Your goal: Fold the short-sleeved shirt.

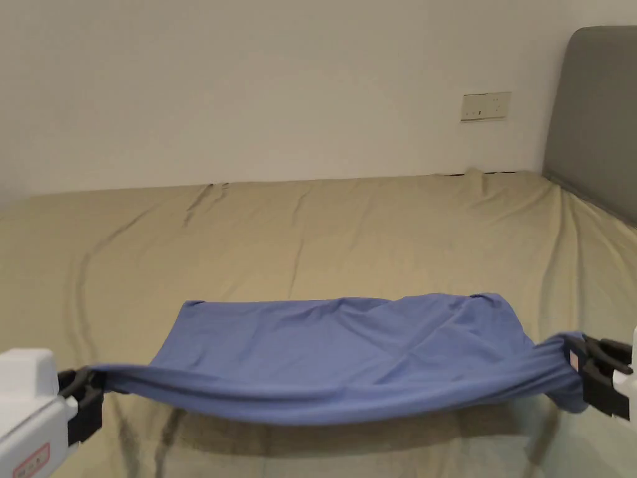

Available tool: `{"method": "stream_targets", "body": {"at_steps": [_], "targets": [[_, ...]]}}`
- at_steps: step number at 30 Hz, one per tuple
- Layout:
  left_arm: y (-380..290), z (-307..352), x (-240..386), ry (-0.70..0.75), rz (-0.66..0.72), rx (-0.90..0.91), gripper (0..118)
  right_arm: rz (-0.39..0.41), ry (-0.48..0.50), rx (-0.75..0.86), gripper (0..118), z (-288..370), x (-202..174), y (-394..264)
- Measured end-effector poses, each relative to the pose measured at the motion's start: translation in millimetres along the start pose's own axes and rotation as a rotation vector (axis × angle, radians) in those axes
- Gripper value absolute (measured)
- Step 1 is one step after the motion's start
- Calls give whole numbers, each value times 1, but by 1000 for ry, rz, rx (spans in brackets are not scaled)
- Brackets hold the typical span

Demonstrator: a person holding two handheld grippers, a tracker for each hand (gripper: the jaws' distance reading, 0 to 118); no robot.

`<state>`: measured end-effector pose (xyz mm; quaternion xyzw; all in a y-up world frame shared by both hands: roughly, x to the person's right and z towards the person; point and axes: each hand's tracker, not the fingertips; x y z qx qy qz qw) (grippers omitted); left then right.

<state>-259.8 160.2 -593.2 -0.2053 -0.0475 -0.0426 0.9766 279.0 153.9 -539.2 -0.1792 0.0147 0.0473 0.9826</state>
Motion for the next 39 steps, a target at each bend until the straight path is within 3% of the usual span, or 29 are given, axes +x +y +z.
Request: {"method": "stream_targets", "body": {"at_steps": [3, 10, 13, 15, 16, 19, 20, 21, 22, 23, 24, 25, 28, 29, 30, 31, 32, 33, 34, 36, 39], "targets": [[-32, 48, 2, -24, -33, -60, 0, -5, 24, -55, 7, 44, -4, -23], [-106, 122, -7, -42, 61, -227, 0, 7, 48, -218, 7, 128, -10, -89], [-130, 131, -5, -73, 76, -299, 0, 8, 56, -307, 7, 137, -6, -111], [-137, 132, -2, -87, 65, -332, 0, -66, 67, -309, 7, 139, -1, -110], [-136, 128, -7, -100, 79, -343, 0, -47, 40, -299, 7, 138, -1, -103], [-128, 124, -8, -137, 73, -467, 2, -29, 99, -453, 7, 128, 1, -94], [-125, 127, -6, -133, 63, -454, 10, -14, 78, -445, 13, 130, -2, -95], [-123, 131, -6, -106, 50, -391, 28, 19, 54, -445, 29, 133, -5, -95], [-120, 136, -7, -85, 42, -346, 73, 54, 25, -418, 70, 139, -8, -94], [-116, 142, -8, -78, 52, -325, 99, 52, 23, -372, 98, 147, -8, -94], [-111, 153, -5, -68, 83, -312, 113, 26, 24, -337, 115, 157, -7, -92], [-103, 168, -5, -65, 120, -266, 113, -20, 33, -289, 115, 173, -8, -88], [-89, 207, 4, -33, 151, -161, 110, -86, -8, -154, 108, 216, -20, -74], [-87, 220, 9, -22, 149, -126, 108, -104, -33, -101, 95, 231, -27, -69], [-87, 235, 13, -14, 170, -67, 99, -117, -13, -55, 72, 243, -33, -66], [-86, 247, 18, -9, 200, -36, 67, -125, -3, -16, 34, 251, -40, -66], [-83, 253, 22, -20, 206, -38, 27, -130, -30, 13, 9, 254, -48, -67], [-79, 253, 28, -24, 181, -77, 0, -130, -70, 37, 3, 255, -57, -69], [-79, 255, 33, -20, 149, -54, 0, -121, -77, 58, 2, 254, -63, -71], [-85, 250, 33, -37, 137, 30, 0, -47, 0, 34, 1, 248, -68, -69], [-106, 227, 40, -58, 167, -122, 0, 15, 13, 72, 1, 242, -76, -71]]}}
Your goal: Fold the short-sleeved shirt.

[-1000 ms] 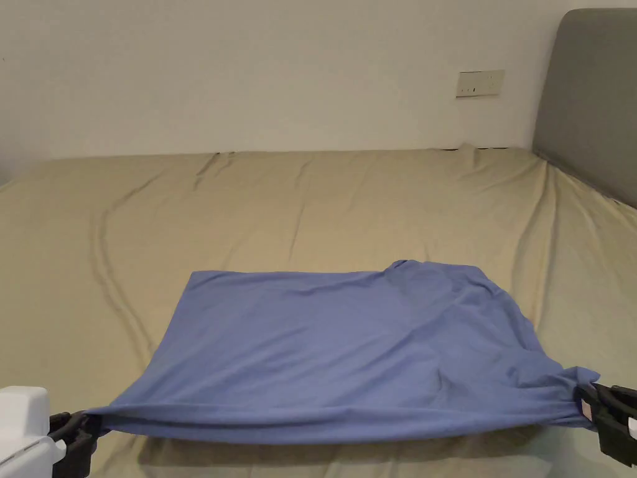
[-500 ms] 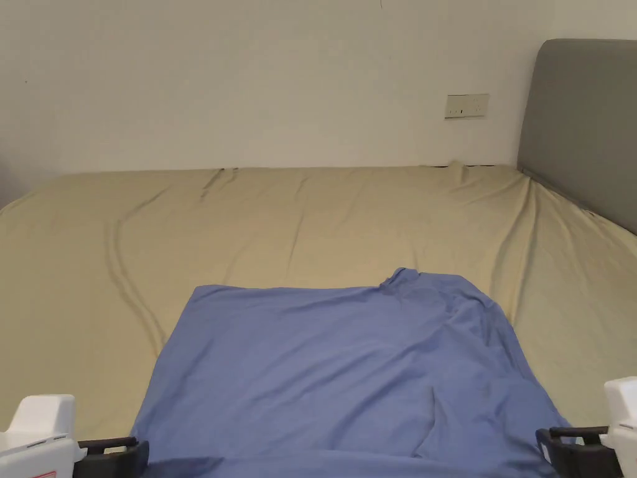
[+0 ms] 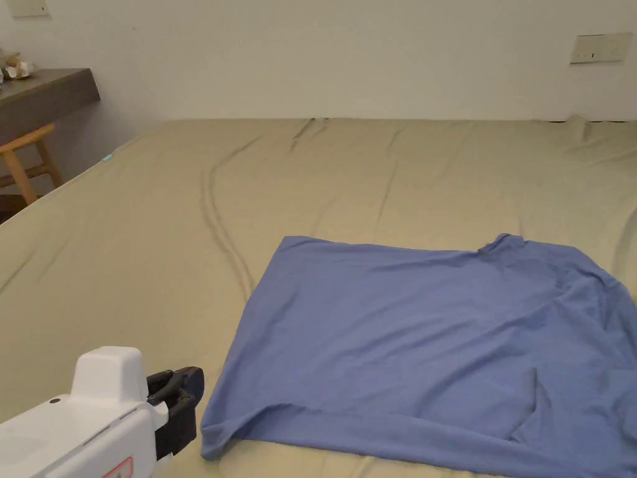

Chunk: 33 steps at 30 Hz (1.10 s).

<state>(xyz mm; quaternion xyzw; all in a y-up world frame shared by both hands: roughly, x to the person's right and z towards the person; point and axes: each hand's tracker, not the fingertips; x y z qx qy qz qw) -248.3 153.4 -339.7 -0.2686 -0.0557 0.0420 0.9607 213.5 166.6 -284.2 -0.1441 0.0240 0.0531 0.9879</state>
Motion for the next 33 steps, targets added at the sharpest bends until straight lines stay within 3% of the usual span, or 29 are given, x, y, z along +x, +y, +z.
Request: {"method": "stream_targets", "body": {"at_steps": [1, 4, 8, 9, 11, 12, 13, 17, 18, 19, 20, 21, 22, 26, 29, 31, 33], "targets": [[-6, -7, -3, -38, -45, -50, 0, -10, 11, -7, 1, 0, 0, 0], [-32, -21, 1, 34, -164, -115, 0, -37, 49, -32, 1, 0, -4, -3], [-42, -47, -4, 58, -201, -239, 0, -29, 65, -60, 1, -2, -8, -6], [-42, -56, -9, 106, -223, -235, 6, -41, 75, -72, 1, -4, -8, -7], [-47, -77, -14, 161, -268, -284, 84, -49, 82, -86, 1, -11, -11, -5], [-49, -85, -16, 158, -275, -312, 114, -51, 84, -89, 1, -13, -12, -5], [-47, -90, -16, 139, -277, -301, 117, -55, 96, -94, 1, -16, -13, -3], [-56, -132, -22, 163, -251, -379, 93, -77, 129, -83, 1, -24, -20, 7], [-59, -139, -23, 160, -245, -397, 79, -77, 132, -79, 1, -25, -17, 5], [-66, -147, -25, 149, -253, -433, 42, -71, 134, -76, 1, -27, -16, 5], [-72, -153, -26, 156, -257, -461, 27, -69, 133, -76, 1, -28, -16, 6], [-71, -147, -21, 101, -214, -421, 21, -73, 132, -76, 1, -28, -15, 6], [-66, -143, -22, 115, -221, -392, 5, -79, 130, -76, 1, -29, -14, 6], [-49, -124, -22, 105, -159, -345, 2, -81, 101, -100, 1, -28, -7, 4], [-37, -104, -22, 79, -164, -282, 2, -41, 61, -143, 1, -27, 5, 4], [-34, -97, -25, 81, -160, -258, 2, -6, 39, -223, 1, -30, 20, 3], [-31, -93, -24, 73, -158, -252, 2, -20, 65, -315, 3, -39, 40, -2]]}}
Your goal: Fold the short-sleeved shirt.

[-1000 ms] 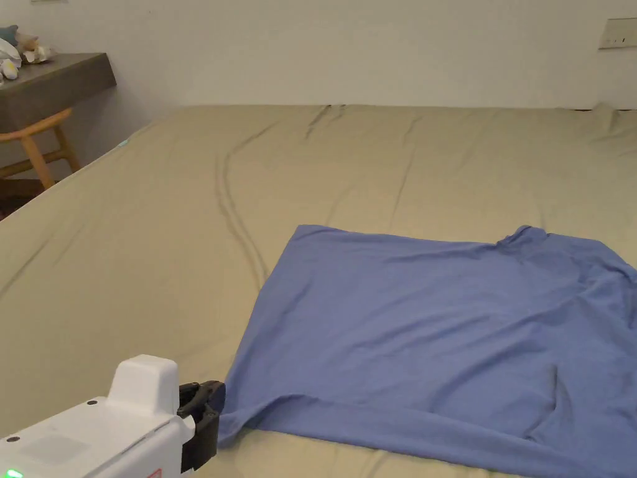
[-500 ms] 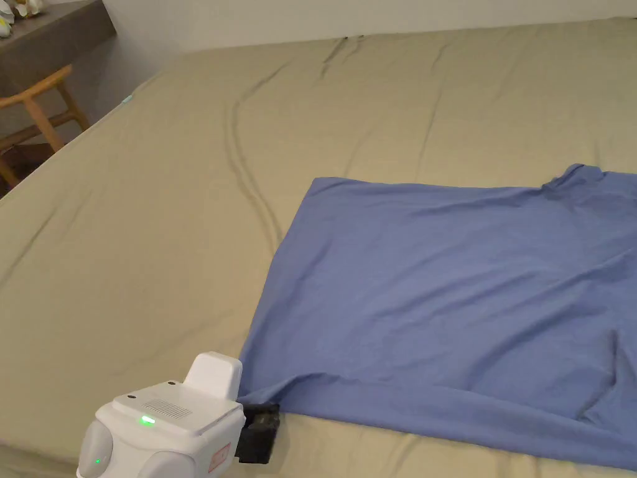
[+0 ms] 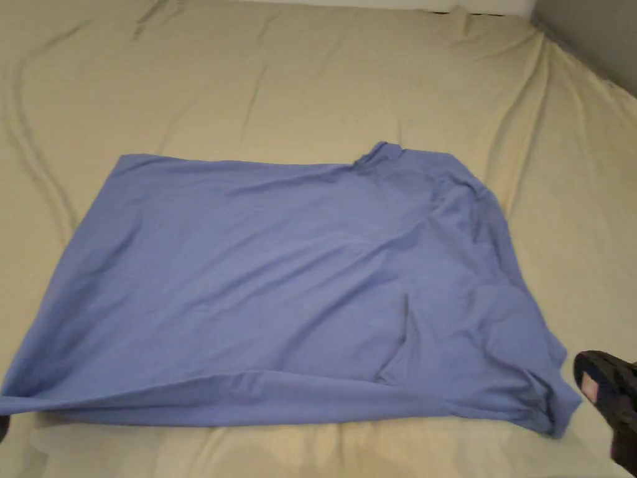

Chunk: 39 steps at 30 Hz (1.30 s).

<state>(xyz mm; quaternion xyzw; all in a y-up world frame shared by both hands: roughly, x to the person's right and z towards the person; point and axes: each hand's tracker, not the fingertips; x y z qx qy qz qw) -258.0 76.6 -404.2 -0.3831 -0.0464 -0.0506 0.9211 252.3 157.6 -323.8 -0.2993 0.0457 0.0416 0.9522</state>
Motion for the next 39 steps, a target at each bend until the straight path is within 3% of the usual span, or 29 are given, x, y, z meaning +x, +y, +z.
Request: {"method": "stream_targets", "body": {"at_steps": [1, 2, 4, 5, 8, 9, 12, 15, 18, 22, 28, 31, 34, 39], "targets": [[-1, 0, 0, -2, 2, -1, 2, 15, 27, -75, 14, -8, 12, -3], [-1, -2, -1, -8, 4, -1, 2, 32, 16, -134, 35, -18, 21, -5], [1, -4, 3, -20, 10, -11, 1, 67, 18, -255, 92, -41, 33, -13], [2, -4, 4, -24, 11, -11, 1, 83, 29, -288, 101, -52, 40, -23], [9, -3, 9, -44, 20, -5, 1, 83, 31, -369, 99, -81, 47, -36], [11, -2, 11, -45, 20, 0, 1, 75, 52, -374, 92, -87, 50, -39], [19, 1, 16, -50, 11, 11, 1, 24, 50, -364, 9, -98, 56, -39], [22, 3, 17, -63, 18, 13, 1, -78, 132, -381, 8, -101, 65, -43], [23, 3, 14, -68, 36, 0, 1, 8, 66, -346, 8, -93, 61, -41], [40, 14, 3, -102, 102, 2, 1, -52, 60, -245, 7, -70, 64, -19], [103, 12, -19, -157, 166, 21, 1, -18, 63, -157, 7, -61, 76, 55], [138, -14, -30, -153, 166, -10, 1, 30, 31, -177, 7, -87, 80, 95], [164, -61, -49, -117, 213, -79, 1, 11, 13, -249, 7, -137, 92, 117], [175, -135, -52, -86, 207, -231, 1, 58, -51, -441, 7, -224, 95, 113]]}}
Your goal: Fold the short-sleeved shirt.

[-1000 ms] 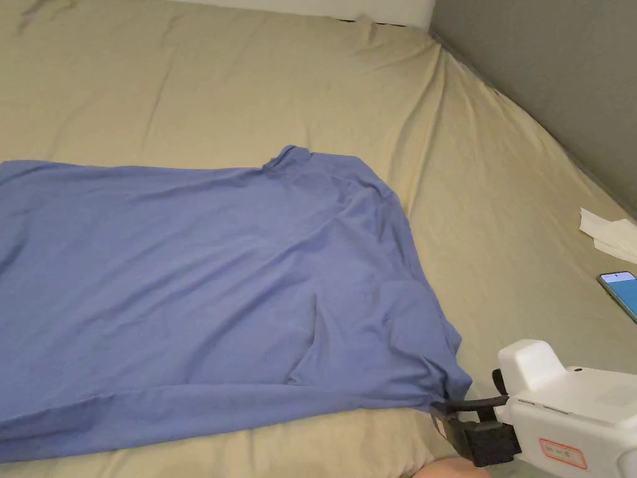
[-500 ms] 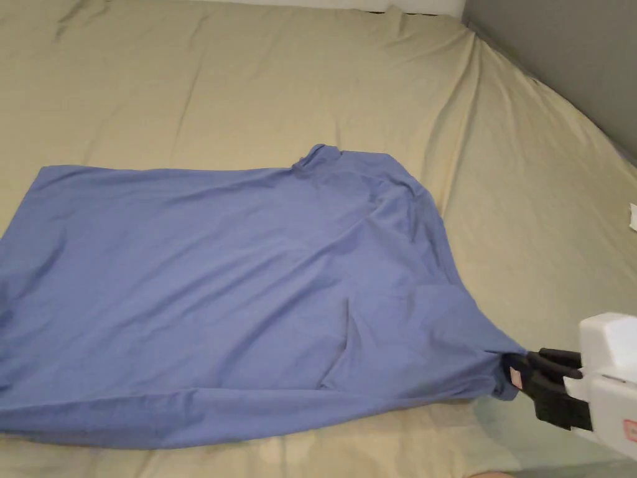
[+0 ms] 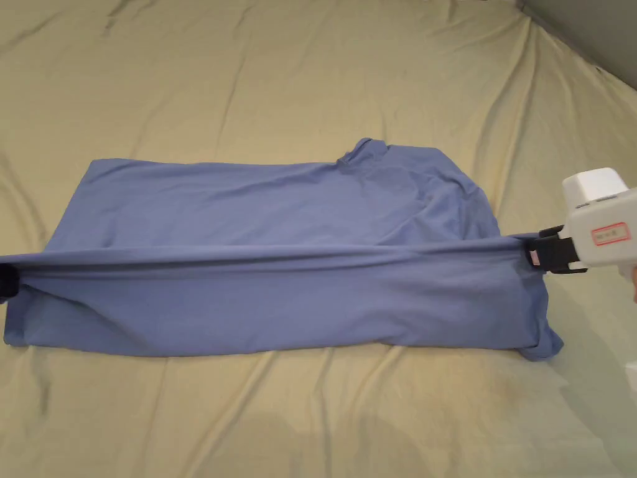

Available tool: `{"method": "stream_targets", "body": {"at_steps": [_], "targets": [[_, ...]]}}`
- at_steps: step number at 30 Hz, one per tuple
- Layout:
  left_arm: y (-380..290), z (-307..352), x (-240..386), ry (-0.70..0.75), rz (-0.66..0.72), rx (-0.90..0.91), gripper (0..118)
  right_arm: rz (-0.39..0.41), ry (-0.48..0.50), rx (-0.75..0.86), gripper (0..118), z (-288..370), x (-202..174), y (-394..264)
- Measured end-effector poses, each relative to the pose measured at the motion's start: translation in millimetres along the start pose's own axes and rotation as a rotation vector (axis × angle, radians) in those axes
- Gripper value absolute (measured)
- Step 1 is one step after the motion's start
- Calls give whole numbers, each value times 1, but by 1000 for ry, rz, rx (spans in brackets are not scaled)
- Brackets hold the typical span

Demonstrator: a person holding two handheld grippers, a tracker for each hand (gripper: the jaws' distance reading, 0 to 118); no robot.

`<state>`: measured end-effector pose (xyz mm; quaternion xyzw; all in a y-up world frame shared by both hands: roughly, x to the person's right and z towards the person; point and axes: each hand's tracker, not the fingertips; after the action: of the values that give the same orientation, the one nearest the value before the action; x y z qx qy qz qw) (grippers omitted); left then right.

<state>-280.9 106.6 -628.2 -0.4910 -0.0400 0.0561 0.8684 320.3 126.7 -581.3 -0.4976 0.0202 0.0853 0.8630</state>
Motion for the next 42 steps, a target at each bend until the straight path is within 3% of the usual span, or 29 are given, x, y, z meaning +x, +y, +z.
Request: {"method": "stream_targets", "body": {"at_steps": [3, 5, 6, 7, 8, 9, 12, 13, 14, 15, 16, 17, 19, 22, 24, 26, 29, 30, 32, 33, 34, 37, 40, 41, 42], "targets": [[-1, -27, 1, 21, 11, -34, 1, -13, -27, -30, 7, -30, -5, 1], [-2, -36, -3, 30, 14, -36, 5, -76, -39, -7, 11, -35, -4, -2], [-2, -35, -4, 58, 18, -32, 19, -96, -55, 17, 26, -33, -1, -6], [-3, -32, -5, 109, 9, -21, 51, -113, -92, 32, 62, -28, 0, -9], [-5, -25, -6, 132, -5, 10, 72, -127, -118, 50, 81, -20, 3, -13], [-11, -9, -3, 124, -21, 61, 80, -144, -96, 79, 83, -6, 5, -20], [-33, 53, 7, 83, 27, 267, 72, -179, -89, 269, 78, 44, -1, -51], [-49, 79, 16, 30, 19, 316, 44, -173, -85, 317, 70, 62, -9, -66], [-65, 97, 25, -18, -35, 371, 15, -168, -66, 360, 52, 78, -18, -80], [-79, 106, 32, -24, -86, 402, 0, -151, -45, 394, 24, 89, -28, -94], [-94, 108, 40, 20, -114, 431, 0, -139, -30, 421, 1, 99, -39, -108], [-104, 106, 43, 62, -126, 437, 0, -143, -32, 423, 1, 104, -50, -119], [-124, 99, 49, 16, -126, 391, 0, -157, -39, 426, 1, 110, -65, -138], [-140, 76, 48, -51, -9, 312, 0, -172, -1, 452, 1, 110, -86, -149], [-149, 59, 51, -6, -42, 268, 0, -115, 16, 440, 1, 109, -93, -147], [-150, 38, 49, 19, -125, 245, 0, -35, -42, 448, 1, 109, -99, -141], [-129, 12, 33, 143, -94, 252, 1, -56, -23, 457, 1, 109, -100, -141], [-121, 4, 27, 166, -74, 231, 13, -68, -4, 457, 1, 110, -100, -140], [-102, -14, 16, 156, -32, 229, 78, -55, 4, 444, 1, 105, -101, -140], [-94, -21, 15, 149, -28, 223, 100, -36, -13, 438, 1, 104, -103, -140], [-88, -33, 13, 136, -42, 183, 109, -24, -29, 435, 1, 105, -103, -140], [-77, -63, 13, 198, -30, 99, 91, -37, -25, 426, 1, 104, -98, -139], [-68, -65, 15, 134, -3, 122, 77, -55, -38, 420, 1, 103, -92, -138], [-66, -62, 16, 130, 1, 126, 61, -59, -43, 416, 1, 101, -90, -138], [-65, -58, 17, 122, 3, 145, 33, -62, -45, 412, 1, 101, -87, -138]]}}
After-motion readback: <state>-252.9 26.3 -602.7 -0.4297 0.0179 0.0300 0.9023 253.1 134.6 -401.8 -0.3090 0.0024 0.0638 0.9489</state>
